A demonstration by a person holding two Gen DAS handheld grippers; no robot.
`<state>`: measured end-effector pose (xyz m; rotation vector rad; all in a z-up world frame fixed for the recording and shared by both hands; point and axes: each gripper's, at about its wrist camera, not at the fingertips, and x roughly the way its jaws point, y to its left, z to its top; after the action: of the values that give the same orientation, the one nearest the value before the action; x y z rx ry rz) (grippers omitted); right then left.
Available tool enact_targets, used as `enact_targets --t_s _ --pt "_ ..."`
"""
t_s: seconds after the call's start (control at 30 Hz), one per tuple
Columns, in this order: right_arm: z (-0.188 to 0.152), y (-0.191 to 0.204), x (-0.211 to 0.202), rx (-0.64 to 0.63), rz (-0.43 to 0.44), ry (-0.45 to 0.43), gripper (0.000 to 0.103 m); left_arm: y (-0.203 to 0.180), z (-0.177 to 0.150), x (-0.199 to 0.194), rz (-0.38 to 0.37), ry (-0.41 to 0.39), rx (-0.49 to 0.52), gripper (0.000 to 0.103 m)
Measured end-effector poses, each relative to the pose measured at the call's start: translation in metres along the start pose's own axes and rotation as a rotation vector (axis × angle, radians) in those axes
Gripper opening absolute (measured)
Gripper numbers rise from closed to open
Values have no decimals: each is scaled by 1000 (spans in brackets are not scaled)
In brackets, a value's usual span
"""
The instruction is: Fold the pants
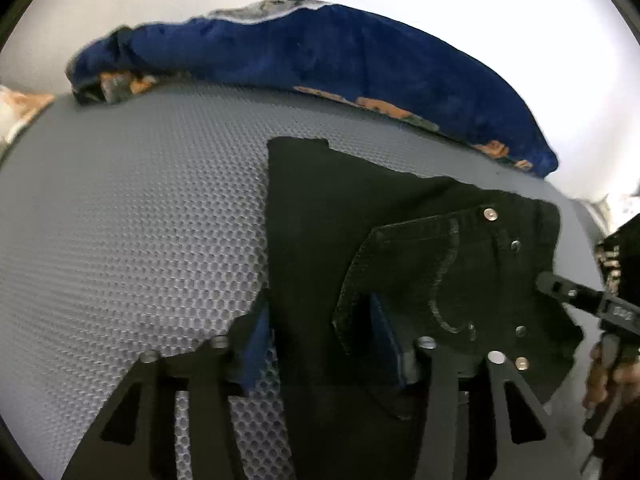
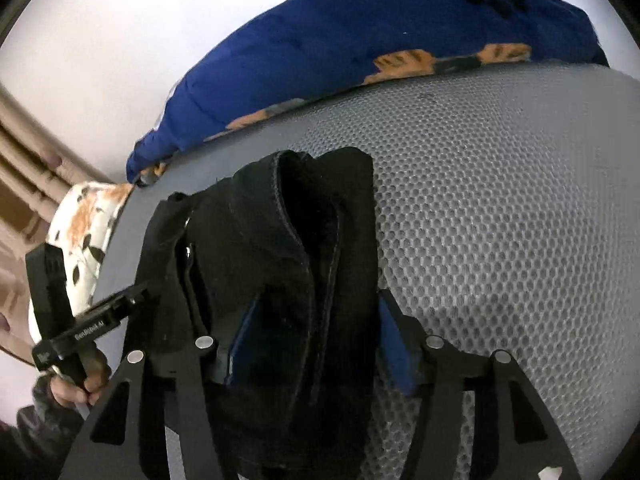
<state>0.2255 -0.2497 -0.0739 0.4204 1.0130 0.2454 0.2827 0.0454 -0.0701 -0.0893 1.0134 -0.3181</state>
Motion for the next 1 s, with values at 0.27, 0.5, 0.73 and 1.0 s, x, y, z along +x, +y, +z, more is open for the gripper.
enact_targets --t_s 0.27,0.5,0.73,1.0 --pt "-12 40 -37 -120 -133 -72 64 -30 -16 -42 235 -42 102 64" --pt "-43 99 -80 -234 -224 -181 86 -49 -50 -96 333 -101 82 69" --pt "-79 127 -94 -268 -265 -202 96 -62 -84 -143 351 -165 56 69" --pt "-113 134 -104 -278 -293 -205 98 -75 -110 -172 370 -230 58 69"
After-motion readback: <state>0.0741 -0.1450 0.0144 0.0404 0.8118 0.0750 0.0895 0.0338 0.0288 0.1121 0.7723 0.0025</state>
